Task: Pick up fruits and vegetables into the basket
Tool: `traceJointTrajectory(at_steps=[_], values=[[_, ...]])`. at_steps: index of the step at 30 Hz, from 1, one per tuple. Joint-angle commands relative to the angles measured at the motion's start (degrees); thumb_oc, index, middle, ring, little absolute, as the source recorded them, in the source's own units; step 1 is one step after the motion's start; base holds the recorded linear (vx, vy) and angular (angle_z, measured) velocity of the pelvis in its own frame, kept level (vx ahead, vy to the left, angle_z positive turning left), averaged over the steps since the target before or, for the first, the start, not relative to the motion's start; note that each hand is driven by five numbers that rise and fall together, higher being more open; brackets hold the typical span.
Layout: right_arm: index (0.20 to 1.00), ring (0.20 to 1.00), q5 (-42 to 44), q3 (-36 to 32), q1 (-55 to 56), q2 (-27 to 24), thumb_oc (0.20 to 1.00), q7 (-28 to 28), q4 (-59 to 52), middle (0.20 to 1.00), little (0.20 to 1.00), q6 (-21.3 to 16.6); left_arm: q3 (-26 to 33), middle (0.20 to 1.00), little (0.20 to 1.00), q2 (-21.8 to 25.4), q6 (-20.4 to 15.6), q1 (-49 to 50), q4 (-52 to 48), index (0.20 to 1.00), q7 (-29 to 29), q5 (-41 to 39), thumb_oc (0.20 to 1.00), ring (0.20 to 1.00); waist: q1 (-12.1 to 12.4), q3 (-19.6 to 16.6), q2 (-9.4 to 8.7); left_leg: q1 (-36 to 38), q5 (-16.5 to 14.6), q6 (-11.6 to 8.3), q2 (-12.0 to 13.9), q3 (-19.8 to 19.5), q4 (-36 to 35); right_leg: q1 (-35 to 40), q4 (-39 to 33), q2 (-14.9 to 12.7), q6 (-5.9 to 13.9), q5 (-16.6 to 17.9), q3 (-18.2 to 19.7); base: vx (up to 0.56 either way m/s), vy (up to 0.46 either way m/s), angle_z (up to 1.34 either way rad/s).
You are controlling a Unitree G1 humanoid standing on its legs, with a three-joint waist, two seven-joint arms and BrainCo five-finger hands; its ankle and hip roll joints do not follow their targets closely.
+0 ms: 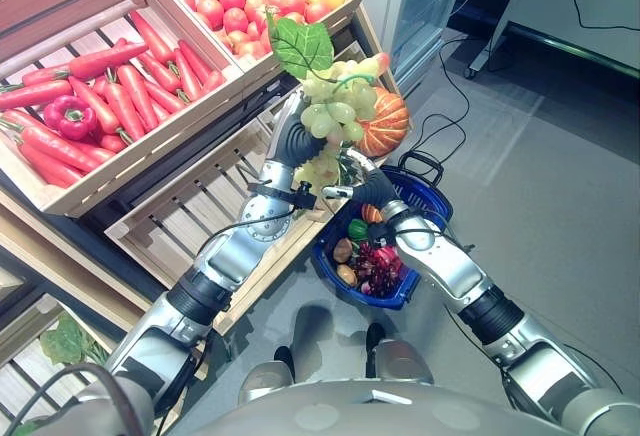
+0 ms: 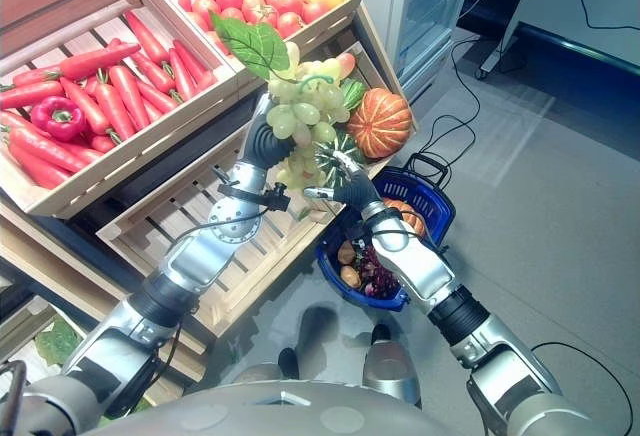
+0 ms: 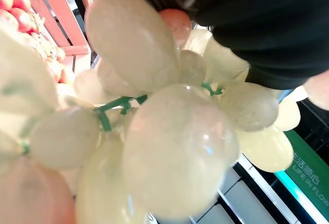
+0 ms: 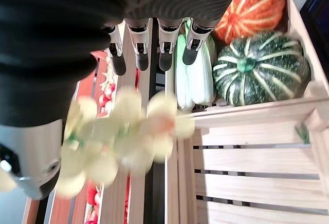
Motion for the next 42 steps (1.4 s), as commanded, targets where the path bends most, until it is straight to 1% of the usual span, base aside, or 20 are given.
traceJointTrajectory(at_steps=[1,2,6,8,11,14,18,20,21,27,30,32,34,35,36,37,42], values=[[1.000,1.000,0.7,1.0,-5.5,3.4,1.000,-1.7,1.3,1.000,1.000,-2.7,-2.4,0.200,0.200,-0.6,-1.6,-7.5,-3.2,0.200,3.5,1.2,0.200,0.200,0.6,-2.4,-2.50,0.5,-7.5,2.04,1.0,2.3,3.2,4.8,-1.9,-4.4,6.74,-3.6,1.6,0.00,0.000,0.00],[1.000,1.000,1.2,1.2,-5.9,3.6,1.000,-2.3,1.6,1.000,1.000,-3.2,-2.8,0.200,0.200,-0.8,-1.4,-7.7,-3.0,0.200,4.0,0.7,0.200,0.200,0.7,-2.5,-2.53,0.5,-7.5,2.00,0.9,2.2,3.2,4.9,-2.0,-4.5,6.75,-3.6,1.5,0.00,0.000,0.00],[1.000,1.000,1.5,0.9,-6.5,4.1,1.000,-3.5,1.6,1.000,1.000,-3.1,-3.2,0.200,0.200,-1.4,-1.5,-7.7,-3.0,0.200,4.5,-0.2,0.200,0.200,0.9,-2.5,-2.64,0.4,-7.5,1.99,1.0,2.2,3.3,5.0,-1.9,-4.6,6.79,-3.6,1.4,0.00,0.000,0.00],[1.000,1.000,1.3,0.7,-6.8,4.5,1.000,-4.2,1.5,1.000,1.000,-3.4,-3.5,0.200,0.200,-1.9,-0.7,-7.6,-3.3,0.200,3.7,-0.9,0.200,0.200,0.9,-2.4,-2.71,0.4,-7.6,1.97,1.0,2.2,3.3,5.0,-1.9,-4.6,6.80,-3.6,1.2,0.00,0.000,0.00],[1.000,1.000,1.2,0.5,-7.2,4.6,1.000,-4.8,1.0,1.000,1.000,-2.9,-4.1,0.200,0.200,-2.4,0.2,-7.7,-3.5,0.200,3.4,-1.6,0.200,0.200,0.9,-2.4,-2.85,0.4,-7.7,2.07,1.0,2.3,3.3,4.9,-1.8,-4.6,6.81,-3.6,1.2,0.00,0.000,0.00],[1.000,1.000,0.4,0.3,-7.7,4.4,1.000,-6.9,-0.1,1.000,1.000,-2.2,-4.8,0.200,0.200,-2.8,2.1,-7.6,-4.2,0.200,3.0,-2.6,0.200,0.200,0.9,-2.3,-2.94,0.4,-7.7,2.17,1.0,2.4,3.3,4.9,-1.8,-4.6,6.86,-3.6,1.3,0.00,0.000,0.00],[1.000,1.000,0.4,-0.4,-8.4,4.3,1.000,-9.1,-0.2,1.000,1.000,-1.6,-5.2,0.200,0.200,-3.0,2.4,-7.4,-4.5,0.200,2.9,-2.9,0.200,0.200,1.0,-2.2,-2.92,0.3,-7.8,2.16,1.0,2.3,3.3,4.9,-1.9,-4.6,6.92,-3.6,1.2,0.00,0.000,0.00],[1.000,1.000,0.4,-0.4,-8.5,4.3,1.000,-9.2,-0.2,1.000,1.000,-1.5,-5.2,0.200,0.200,-3.0,2.5,-7.4,-4.5,0.200,2.7,-3.1,0.200,0.200,1.0,-2.2,-2.92,0.3,-7.8,2.16,1.0,2.3,3.3,4.9,-1.9,-4.6,6.92,-3.6,1.2,0.00,0.000,0.00],[1.000,1.000,1.2,-0.9,-8.8,4.5,1.000,-10.2,0.3,1.000,1.000,-1.7,-5.4,0.200,0.200,-3.1,2.6,-7.0,-5.1,0.200,1.8,-3.9,0.200,0.200,1.1,-2.1,-2.84,0.3,-7.8,2.16,1.1,2.2,3.3,4.8,-1.8,-4.6,6.90,-3.6,1.2,0.00,0.000,0.00],[1.000,1.000,2.4,-1.5,-9.0,4.9,1.000,-11.4,-0.5,1.000,1.000,-1.7,-6.4,0.200,0.200,-3.2,3.8,-6.4,-6.3,0.200,-1.0,-5.2,0.200,0.200,1.3,-1.8,-2.81,0.1,-7.9,2.18,1.1,2.1,3.6,4.8,-1.6,-4.7,6.88,-3.7,1.1,0.00,0.000,0.00],[1.000,1.000,2.3,-1.7,-9.3,5.1,1.000,-12.0,-0.7,1.000,1.000,-1.1,-6.9,0.200,0.200,-3.3,3.5,-6.2,-6.3,0.200,-1.8,-5.0,0.200,0.200,1.3,-1.6,-2.81,0.1,-8.0,2.23,1.1,2.1,3.8,4.6,-1.5,-4.7,6.92,-3.7,1.2,0.00,0.000,0.00],[1.000,1.000,2.4,-1.7,-9.6,5.1,1.000,-11.7,-0.3,1.000,1.000,-0.4,-7.2,0.200,0.200,-3.1,2.4,-6.0,-6.5,0.200,-2.7,-4.8,0.200,0.200,1.4,-1.6,-2.86,-0.3,-7.5,2.29,1.1,2.0,3.9,4.3,-1.5,-4.8,6.74,-3.2,1.2,0.00,0.000,0.00],[1.000,1.000,2.9,-1.3,-10.1,5.6,1.000,-10.7,0.6,1.000,1.000,0.5,-7.4,0.200,0.200,-3.2,1.4,-6.2,-6.7,0.200,-3.1,-4.7,0.200,0.200,1.5,-1.6,-2.74,-0.2,-7.9,2.23,1.0,1.8,3.8,4.4,-1.4,-4.8,6.86,-3.6,1.2,0.00,0.000,0.00],[0.598,0.598,3.1,-1.0,-10.3,5.8,0.598,-10.1,1.2,0.598,0.598,1.0,-7.5,0.200,0.200,-3.3,0.8,-6.4,-7.0,0.200,-3.4,-4.7,0.200,0.200,1.6,-1.5,-2.72,-0.1,-8.0,2.23,1.0,1.7,3.8,4.5,-1.4,-4.8,6.85,-3.7,1.1,0.00,0.000,0.00],[0.498,0.498,3.5,-0.8,-10.4,5.9,0.498,-9.8,1.5,0.498,0.498,1.3,-7.6,0.200,0.200,-3.3,0.5,-6.5,-7.2,0.200,-3.5,-4.8,0.200,0.200,1.6,-1.4,-2.72,-0.1,-7.9,2.22,1.0,1.7,3.8,4.6,-1.4,-4.8,6.84,-3.7,1.1,0.00,0.000,0.00],[0.200,0.200,3.7,0.0,-10.7,6.4,0.200,-7.9,2.4,0.200,0.200,1.1,-7.6,0.200,0.200,-3.5,-0.6,-7.0,-8.0,0.200,-4.4,-4.8,0.200,0.200,1.8,-1.4,-2.69,0.0,-7.9,2.24,1.0,1.6,3.7,4.7,-1.5,-4.9,6.82,-3.7,0.9,0.00,0.000,0.00],[0.200,0.200,5.9,2.3,-12.6,8.6,0.200,-6.1,3.6,0.200,0.200,-1.4,-8.5,0.200,0.200,-4.3,-0.9,-8.7,-8.7,0.200,-6.7,-7.2,0.200,0.200,2.4,-1.4,-2.74,0.0,-7.8,2.14,1.1,1.2,3.7,4.9,-1.6,-5.1,6.83,-3.7,0.5,0.00,-0.006,0.05]])
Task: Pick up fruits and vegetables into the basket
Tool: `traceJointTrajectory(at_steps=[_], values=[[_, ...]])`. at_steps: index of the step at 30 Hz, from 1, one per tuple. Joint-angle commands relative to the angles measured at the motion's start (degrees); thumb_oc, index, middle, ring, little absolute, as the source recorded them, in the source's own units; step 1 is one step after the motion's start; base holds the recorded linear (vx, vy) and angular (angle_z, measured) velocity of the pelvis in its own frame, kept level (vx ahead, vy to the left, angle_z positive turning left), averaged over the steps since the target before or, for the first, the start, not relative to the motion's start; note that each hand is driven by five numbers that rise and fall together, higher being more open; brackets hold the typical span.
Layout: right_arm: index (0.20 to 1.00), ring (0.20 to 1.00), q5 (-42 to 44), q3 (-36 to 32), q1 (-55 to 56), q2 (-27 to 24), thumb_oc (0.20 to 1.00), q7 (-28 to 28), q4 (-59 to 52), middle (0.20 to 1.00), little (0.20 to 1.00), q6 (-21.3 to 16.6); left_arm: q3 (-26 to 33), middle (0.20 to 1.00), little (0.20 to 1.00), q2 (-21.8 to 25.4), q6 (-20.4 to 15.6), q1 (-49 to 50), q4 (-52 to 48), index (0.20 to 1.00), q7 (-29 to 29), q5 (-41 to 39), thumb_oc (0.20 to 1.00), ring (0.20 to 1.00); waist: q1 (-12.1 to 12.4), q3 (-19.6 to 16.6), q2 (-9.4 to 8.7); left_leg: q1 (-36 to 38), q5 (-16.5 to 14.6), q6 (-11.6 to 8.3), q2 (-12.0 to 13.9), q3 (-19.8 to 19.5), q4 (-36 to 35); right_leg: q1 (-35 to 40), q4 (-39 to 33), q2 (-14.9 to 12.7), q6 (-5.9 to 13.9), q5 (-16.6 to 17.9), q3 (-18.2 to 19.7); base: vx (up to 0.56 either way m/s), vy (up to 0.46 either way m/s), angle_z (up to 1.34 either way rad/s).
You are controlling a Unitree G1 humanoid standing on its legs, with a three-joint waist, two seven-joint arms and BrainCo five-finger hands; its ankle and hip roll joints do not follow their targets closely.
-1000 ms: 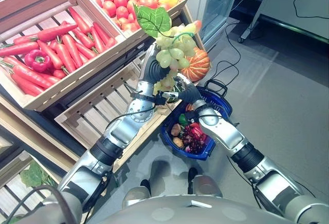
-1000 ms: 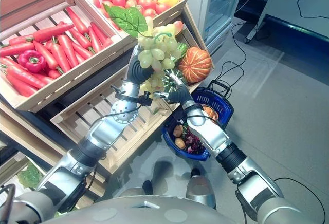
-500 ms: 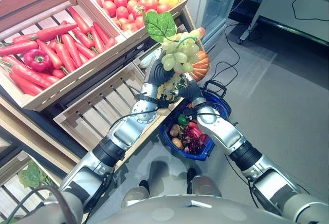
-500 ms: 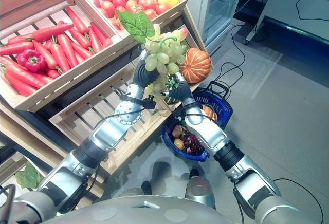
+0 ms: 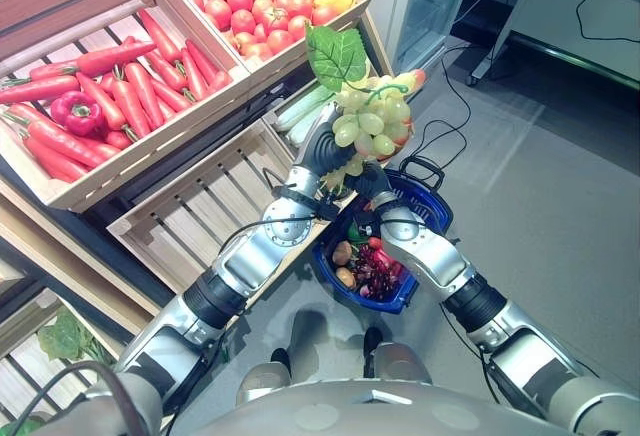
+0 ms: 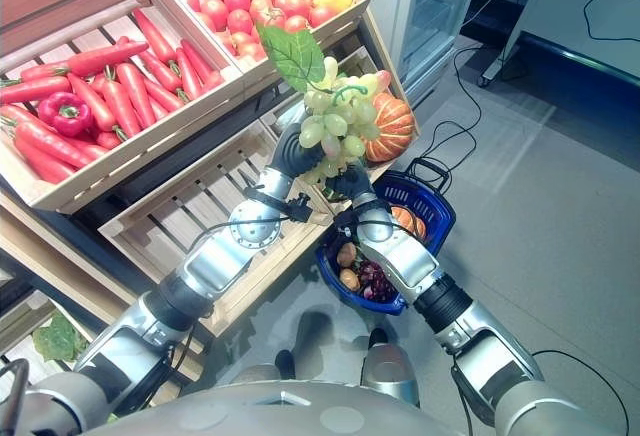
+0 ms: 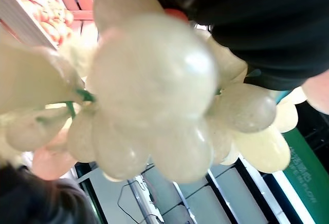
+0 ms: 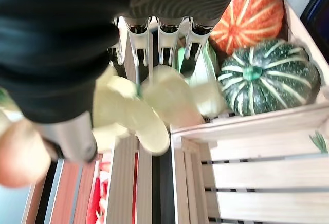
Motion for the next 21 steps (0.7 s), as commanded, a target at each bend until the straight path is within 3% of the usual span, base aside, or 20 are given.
traceJointTrajectory(at_steps=[1,6,21], values=[[0.200,0.200,2.6,1.6,-8.2,5.6,0.200,1.6,1.4,0.200,0.200,-4.9,-3.9,0.200,0.200,-1.1,-5.2,-8.3,-6.1,0.200,-1.4,-2.7,0.200,0.200,1.5,-0.8,-1.90,0.2,-7.8,2.12,1.1,1.9,3.6,4.6,-1.5,-4.9,6.82,-3.7,1.2,0.01,-0.008,0.05],[0.200,0.200,4.4,3.1,-10.1,7.6,0.200,4.3,1.0,0.200,0.200,-5.8,-4.6,0.200,0.200,-1.5,-5.5,-8.8,-6.3,0.200,-2.9,-4.4,0.200,0.200,2.1,-0.9,-1.91,0.3,-7.8,2.07,1.1,1.4,3.6,4.9,-1.5,-4.9,6.77,-3.8,1.1,0.01,-0.004,0.03],[0.200,0.200,0.1,4.0,-14.5,8.6,0.200,3.4,-1.2,0.200,0.200,-6.7,-6.2,0.200,0.200,-1.7,-1.9,-8.4,-3.8,0.200,-3.8,-5.9,0.200,0.200,2.9,-1.3,-1.90,0.3,-7.4,2.05,1.1,0.9,3.2,5.1,-1.9,-4.8,6.62,-3.7,0.8,-0.01,-0.001,0.01]])
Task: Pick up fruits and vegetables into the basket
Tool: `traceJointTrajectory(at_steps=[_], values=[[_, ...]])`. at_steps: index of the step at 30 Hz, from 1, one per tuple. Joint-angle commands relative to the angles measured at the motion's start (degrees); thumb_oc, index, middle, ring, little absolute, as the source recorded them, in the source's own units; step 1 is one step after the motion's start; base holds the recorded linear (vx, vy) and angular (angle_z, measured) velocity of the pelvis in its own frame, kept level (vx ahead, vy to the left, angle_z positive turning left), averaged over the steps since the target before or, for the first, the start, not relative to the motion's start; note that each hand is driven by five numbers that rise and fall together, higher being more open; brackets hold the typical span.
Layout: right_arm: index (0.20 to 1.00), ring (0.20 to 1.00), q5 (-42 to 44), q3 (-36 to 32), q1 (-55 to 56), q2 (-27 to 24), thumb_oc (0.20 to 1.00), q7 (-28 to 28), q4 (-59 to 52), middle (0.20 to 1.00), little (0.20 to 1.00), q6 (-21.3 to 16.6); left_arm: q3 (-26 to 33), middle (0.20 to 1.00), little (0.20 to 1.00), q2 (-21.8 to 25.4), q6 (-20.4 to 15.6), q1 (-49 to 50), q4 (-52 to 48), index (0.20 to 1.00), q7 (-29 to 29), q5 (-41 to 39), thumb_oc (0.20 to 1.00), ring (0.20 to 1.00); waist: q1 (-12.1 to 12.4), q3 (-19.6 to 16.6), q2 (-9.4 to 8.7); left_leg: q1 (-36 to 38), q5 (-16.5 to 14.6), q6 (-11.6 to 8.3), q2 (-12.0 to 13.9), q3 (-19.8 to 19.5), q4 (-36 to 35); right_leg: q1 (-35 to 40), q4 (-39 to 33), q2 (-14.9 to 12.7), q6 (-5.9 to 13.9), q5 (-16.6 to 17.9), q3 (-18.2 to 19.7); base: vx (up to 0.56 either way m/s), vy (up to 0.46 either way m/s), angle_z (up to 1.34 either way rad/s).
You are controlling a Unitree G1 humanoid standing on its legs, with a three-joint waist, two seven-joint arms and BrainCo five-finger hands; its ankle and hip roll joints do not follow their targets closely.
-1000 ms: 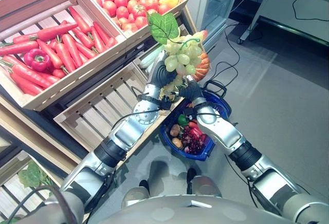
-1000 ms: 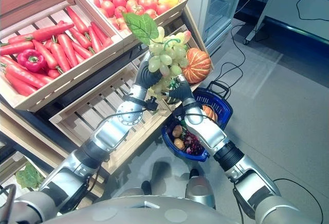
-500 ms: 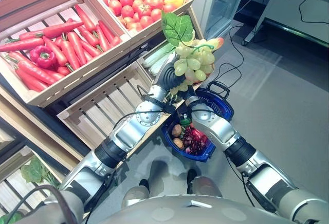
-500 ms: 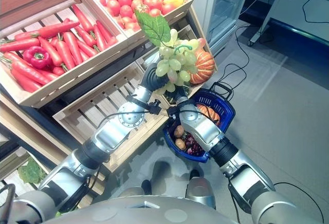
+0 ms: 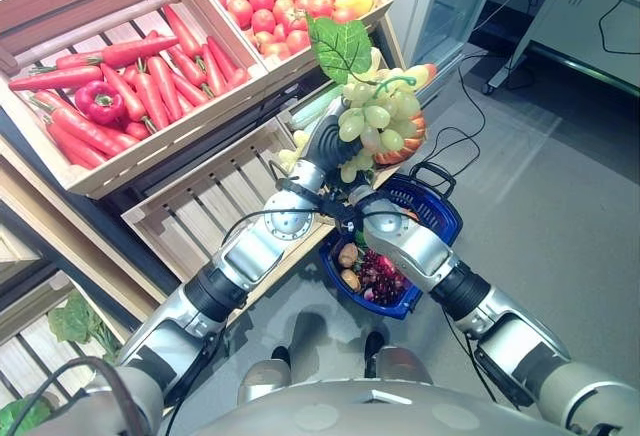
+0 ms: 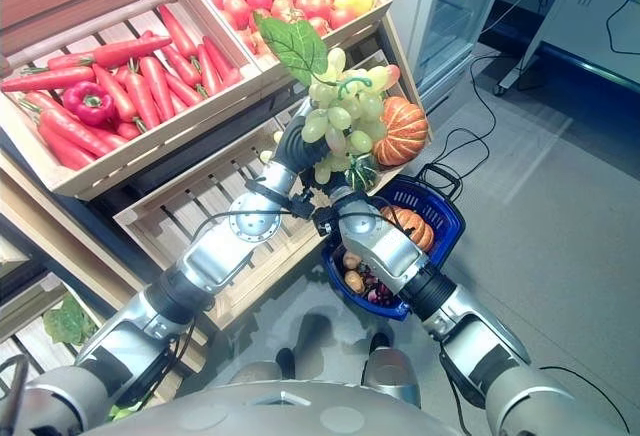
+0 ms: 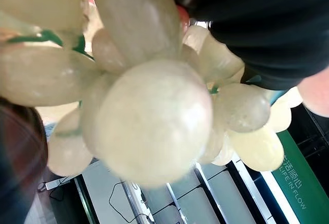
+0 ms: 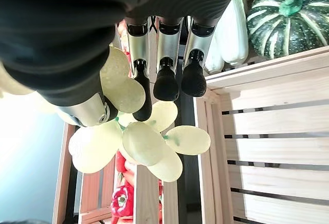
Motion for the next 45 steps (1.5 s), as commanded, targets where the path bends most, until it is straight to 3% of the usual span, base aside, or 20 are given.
traceJointTrajectory(at_steps=[1,5,6,7,14,15,17,29,36,45], values=[[0.200,0.200,-3.3,0.3,-10.5,6.3,0.200,0.4,-2.7,0.200,0.200,-4.5,-6.3,0.200,0.200,-1.7,-1.2,-5.8,-3.3,0.200,-1.4,-0.5,0.200,0.200,0.3,-1.3,-1.94,0.5,-7.1,2.06,1.2,2.0,3.1,4.4,-1.9,-4.7,6.51,-3.3,1.8,0.01,-0.007,0.05],[0.200,0.200,-4.7,-0.2,-11.6,5.5,0.200,0.6,-3.4,0.200,0.200,-4.2,-7.0,0.200,0.200,-1.1,0.3,-5.0,-1.5,0.200,-2.2,0.7,0.200,0.200,0.4,-1.2,-1.90,0.4,-7.0,2.02,1.2,2.0,3.0,4.6,-2.0,-4.6,6.44,-3.4,1.7,-0.02,-0.005,0.04],[0.200,0.200,-4.7,-0.3,-11.7,5.3,0.200,0.5,-3.5,0.200,0.200,-4.2,-7.1,0.373,0.373,-1.0,0.6,-4.8,-1.0,0.373,-2.4,0.6,0.373,0.373,0.4,-1.3,-1.85,0.7,-7.4,1.96,1.3,2.0,3.0,4.8,-1.9,-4.6,6.52,-3.8,1.6,-0.02,-0.011,0.04],[0.200,0.200,-4.8,-0.7,-12.0,4.8,0.200,0.6,-3.8,0.200,0.200,-4.2,-7.4,1.000,1.000,-0.8,1.6,-4.3,-0.2,1.000,-3.5,1.7,1.000,1.000,0.5,-1.2,-1.87,0.4,-7.0,1.96,1.2,2.0,3.0,4.6,-2.0,-4.6,6.37,-3.4,1.6,-0.01,-0.010,0.04],[0.200,0.200,-6.9,-1.8,-13.2,3.7,0.200,0.9,-4.3,0.200,0.200,-2.8,-9.2,1.000,1.000,-0.1,3.8,-2.8,3.3,1.000,-7.3,1.7,1.000,1.000,0.5,-1.2,-1.48,0.8,-7.5,1.90,1.3,1.9,3.2,5.0,-1.7,-4.4,6.31,-4.1,1.4,0.00,-0.002,0.01],[0.200,0.200,-7.4,-2.0,-13.6,3.3,0.200,0.8,-4.3,0.200,0.200,-2.2,-9.8,1.000,1.000,0.1,4.2,-2.1,3.9,1.000,-11.0,1.7,1.000,1.000,0.6,-1.2,-1.35,0.7,-7.5,1.91,1.3,1.9,3.2,4.9,-1.7,-4.4,6.25,-4.2,1.4,0.00,0.000,0.00],[0.200,0.200,-8.2,-2.2,-14.0,3.1,0.200,0.8,-4.3,0.200,0.200,-1.6,-10.3,1.000,1.000,0.2,4.8,-1.7,4.2,1.000,-11.5,1.4,1.000,1.000,0.5,-1.2,-1.24,0.6,-7.5,1.90,1.3,1.8,3.4,4.9,-1.6,-4.4,6.24,-4.2,1.4,0.00,0.000,0.00],[0.200,0.200,-16.1,-6.2,-17.1,-3.0,0.200,0.6,-3.0,0.200,0.200,2.3,-9.9,1.000,1.000,4.4,1.8,2.7,7.5,1.000,-13.0,3.9,1.000,1.000,1.1,-0.3,-0.97,-0.3,-8.0,1.81,1.3,1.5,4.4,4.2,-0.8,-4.1,5.86,-4.7,1.5,0.00,0.000,0.00],[0.200,0.200,-15.9,-10.4,-15.9,-8.6,0.200,0.4,-0.6,0.200,0.200,1.3,-6.1,1.000,1.000,8.0,-0.8,8.3,8.6,1.000,-12.4,3.9,1.000,1.000,2.0,0.7,-1.07,-0.8,-8.0,1.66,1.5,1.0,5.1,4.2,-0.5,-4.0,5.49,-4.7,1.0,-0.01,-0.023,0.02],[0.200,0.200,-14.6,-21.2,-7.1,-17.5,0.200,0.5,-0.9,0.200,0.200,-2.4,5.7,1.000,1.000,15.8,-6.6,22.9,12.1,1.000,-14.5,1.8,1.000,1.000,3.1,2.6,-0.45,-2.6,-7.4,1.19,1.9,0.2,6.2,2.9,0.5,-4.0,4.85,-4.9,0.1,-0.03,-0.030,0.04]])
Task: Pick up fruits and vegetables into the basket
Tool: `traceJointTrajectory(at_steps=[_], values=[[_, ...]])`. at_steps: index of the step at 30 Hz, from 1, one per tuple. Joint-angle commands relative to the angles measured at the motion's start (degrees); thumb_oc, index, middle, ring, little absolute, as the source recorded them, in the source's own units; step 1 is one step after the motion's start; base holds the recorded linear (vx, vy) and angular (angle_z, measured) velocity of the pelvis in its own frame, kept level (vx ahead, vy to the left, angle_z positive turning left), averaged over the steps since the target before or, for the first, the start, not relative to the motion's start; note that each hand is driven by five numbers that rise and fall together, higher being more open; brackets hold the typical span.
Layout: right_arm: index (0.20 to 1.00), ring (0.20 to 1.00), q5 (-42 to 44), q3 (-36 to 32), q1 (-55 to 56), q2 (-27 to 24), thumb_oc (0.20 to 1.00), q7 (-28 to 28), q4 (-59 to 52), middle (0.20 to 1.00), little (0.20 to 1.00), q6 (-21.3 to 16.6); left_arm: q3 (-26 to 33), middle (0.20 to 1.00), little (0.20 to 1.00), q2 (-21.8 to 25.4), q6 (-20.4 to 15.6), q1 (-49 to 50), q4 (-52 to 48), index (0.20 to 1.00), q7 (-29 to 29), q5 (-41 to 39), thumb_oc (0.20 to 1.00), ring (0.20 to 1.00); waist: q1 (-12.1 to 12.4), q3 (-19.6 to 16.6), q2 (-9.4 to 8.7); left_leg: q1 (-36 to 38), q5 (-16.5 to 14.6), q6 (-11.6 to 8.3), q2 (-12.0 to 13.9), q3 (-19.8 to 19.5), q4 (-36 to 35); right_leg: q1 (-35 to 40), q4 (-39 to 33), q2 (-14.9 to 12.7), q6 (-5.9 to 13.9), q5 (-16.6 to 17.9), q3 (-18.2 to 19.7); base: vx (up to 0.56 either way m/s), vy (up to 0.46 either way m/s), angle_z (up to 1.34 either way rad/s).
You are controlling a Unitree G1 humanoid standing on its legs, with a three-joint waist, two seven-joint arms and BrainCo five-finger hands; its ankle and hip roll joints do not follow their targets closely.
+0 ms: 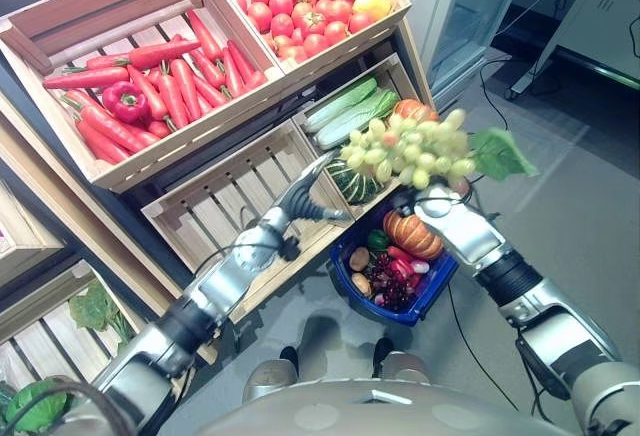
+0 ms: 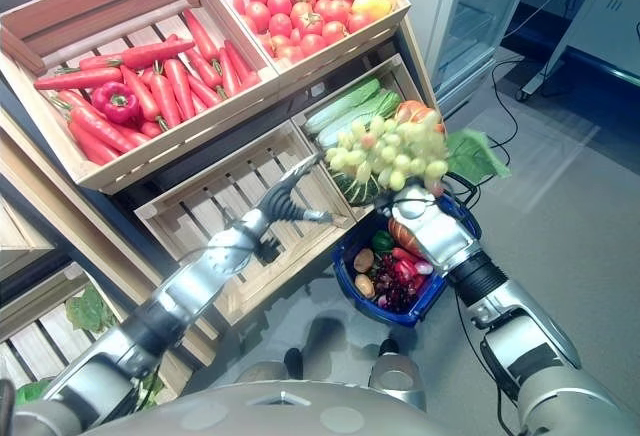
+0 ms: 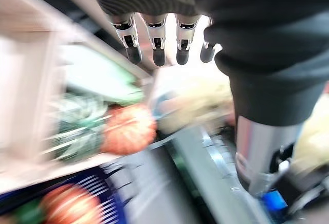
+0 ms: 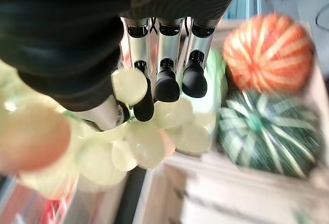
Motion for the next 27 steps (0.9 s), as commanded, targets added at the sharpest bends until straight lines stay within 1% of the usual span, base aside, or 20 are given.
traceJointTrajectory(at_steps=[1,3,5,6,9,11,13,14,15,17,21,22,23,24,26,27], values=[[0.200,0.200,-0.7,-5.9,-6.2,-3.1,0.200,-1.4,-3.1,0.200,0.200,-6.4,3.7,1.000,1.000,4.6,-4.9,2.7,-1.2,1.000,-0.1,-2.2,1.000,1.000,1.9,4.0,-2.89,-0.7,-7.5,1.15,1.8,2.4,5.7,2.8,1.9,-4.0,4.80,-4.9,2.2,-0.04,-0.007,0.08],[0.200,0.200,-0.7,-7.6,-4.4,-4.0,0.200,-1.3,-2.4,0.200,0.200,-7.4,6.2,1.000,1.000,4.9,-6.4,5.9,0.3,1.000,0.4,-3.1,1.000,1.000,2.1,4.5,-2.61,-1.0,-7.4,1.10,1.8,2.3,5.9,2.6,2.2,-4.1,4.70,-5.1,2.0,-0.01,0.000,0.03],[0.200,0.200,-0.8,-8.6,-3.1,-4.3,0.200,-1.1,-2.0,0.200,0.200,-7.9,7.6,1.000,1.000,4.8,-7.1,7.7,1.1,1.000,1.1,-2.3,1.000,1.000,2.3,4.7,-2.45,-1.1,-7.3,1.09,1.8,2.3,5.8,2.6,2.3,-4.1,4.63,-5.1,1.8,0.00,0.000,0.00],[0.200,0.200,-0.8,-9.5,-2.0,-4.6,0.200,-1.1,-1.6,0.200,0.200,-8.4,8.7,1.000,1.000,5.0,-8.0,8.9,1.9,1.000,1.7,-2.1,1.000,1.000,2.4,4.8,-2.33,-1.2,-7.2,1.09,1.8,2.3,5.8,2.6,2.4,-4.1,4.62,-5.1,1.7,0.00,0.000,0.00],[0.200,0.200,-0.4,-11.0,0.4,-5.3,0.200,-1.4,-0.5,0.200,0.200,-9.6,11.1,1.000,1.000,5.1,-8.1,10.8,3.5,1.000,2.4,-2.0,1.000,1.000,2.7,5.5,-2.16,-1.8,-7.0,1.21,1.8,2.3,6.1,1.9,2.9,-4.3,4.61,-5.2,1.5,0.00,0.000,0.00],[0.200,0.200,-0.9,-11.5,1.2,-5.5,0.200,-1.7,0.6,0.200,0.200,-9.9,11.7,1.000,1.000,5.1,-7.6,11.2,4.9,1.000,2.5,-2.0,1.000,1.000,2.8,6.2,-1.93,-2.4,-7.0,1.22,1.8,2.3,6.5,1.3,3.5,-4.5,4.66,-5.2,1.3,-0.05,-0.010,0.03],[0.200,0.200,-0.4,-11.6,0.6,-6.2,0.200,-2.0,2.4,0.200,0.200,-10.2,11.8,1.000,1.000,5.1,-8.0,10.7,6.4,1.000,2.4,-2.1,1.000,1.000,2.9,7.4,-1.63,-3.6,-7.0,1.23,1.8,2.2,7.2,0.0,4.4,-4.6,4.62,-5.4,1.3,-0.11,-0.013,0.06],[0.200,0.200,-0.3,-11.8,0.4,-6.6,0.200,-2.3,3.1,0.200,0.200,-10.4,11.8,1.000,1.000,5.3,-8.3,10.4,6.7,1.000,2.2,-2.5,1.000,1.000,3.0,8.1,-1.46,-4.1,-6.9,1.23,1.8,2.1,7.4,-0.4,4.7,-4.6,4.58,-5.4,1.2,-0.17,-0.007,0.06],[0.200,0.200,0.7,-12.2,0.0,-7.4,0.200,-2.5,4.6,0.200,0.200,-10.9,11.7,1.000,1.000,5.4,-8.4,9.8,7.4,1.000,1.6,-2.7,1.000,1.000,2.9,9.6,-1.05,-5.3,-6.8,1.25,1.8,1.9,7.9,-1.7,5.5,-4.7,4.46,-5.5,1.1,-0.21,-0.002,0.05],[0.200,0.200,1.6,-12.6,-0.6,-8.5,0.200,-2.6,6.2,0.200,0.200,-11.3,11.1,1.000,1.000,5.5,-7.6,9.1,8.4,1.000,1.1,-3.4,1.000,1.000,2.8,11.5,-0.39,-6.8,-6.5,1.20,1.7,1.8,8.5,-3.3,6.6,-4.7,4.33,-5.6,0.9,-0.16,0.000,0.08],[0.200,0.200,2.3,-12.9,-1.0,-9.3,0.200,-2.7,7.3,0.200,0.200,-11.5,10.8,1.000,1.000,5.5,-6.9,8.6,9.2,1.000,-0.3,-4.2,1.000,1.000,2.7,12.7,0.10,-7.9,-6.1,1.21,1.6,1.8,8.7,-4.4,7.3,-4.7,4.17,-5.7,0.8,-0.09,0.001,0.09],[0.200,0.200,3.6,-13.2,-1.7,-10.2,0.200,-2.7,9.5,0.200,0.200,-11.5,9.8,1.000,1.000,5.4,-6.6,8.0,10.3,1.000,-0.7,-4.3,1.000,1.000,2.5,14.9,0.89,-9.7,-5.5,1.13,1.6,1.9,9.2,-6.3,8.6,-4.7,3.86,-5.7,0.6,-0.16,-0.001,0.02],[0.200,0.200,4.4,-13.0,-2.4,-10.8,0.200,-3.0,10.9,0.200,0.200,-11.6,9.0,1.000,1.000,5.3,-6.8,7.6,11.1,1.000,-1.4,-4.9,1.000,1.000,2.4,16.1,1.35,-10.9,-5.1,1.10,1.5,1.9,9.7,-7.8,9.8,-4.8,3.63,-5.8,0.5,-0.25,-0.001,0.04],[0.200,0.200,5.8,-13.3,-3.0,-11.6,0.200,-3.0,12.7,0.200,0.200,-11.6,8.0,1.000,1.000,5.2,-7.5,7.4,11.8,1.000,-1.5,-5.8,1.000,1.000,2.1,17.8,1.99,-12.9,-4.5,1.05,1.4,2.0,10.5,-9.9,11.4,-4.9,3.29,-5.8,0.4,-0.15,-0.006,0.02],[0.200,0.200,6.4,-13.3,-3.3,-11.8,0.200,-3.0,13.6,0.200,0.200,-11.7,7.7,1.000,1.000,5.1,-7.8,7.1,12.1,1.000,-2.1,-6.3,1.000,1.000,2.0,18.6,2.26,-14.0,-4.3,1.07,1.3,2.1,11.1,-11.1,12.3,-5.0,3.10,-5.9,0.4,-0.12,-0.005,0.06],[0.200,0.200,7.8,-13.4,-4.2,-12.2,0.200,-3.4,16.4,0.200,0.200,-11.6,6.1,1.000,1.000,4.5,-8.8,6.6,12.3,1.000,-2.8,-8.5,1.000,1.000,1.6,21.2,3.30,-16.6,-4.0,1.06,1.1,2.4,12.5,-14.5,15.4,-5.2,2.61,-6.5,0.5,-0.12,-0.001,0.05]])
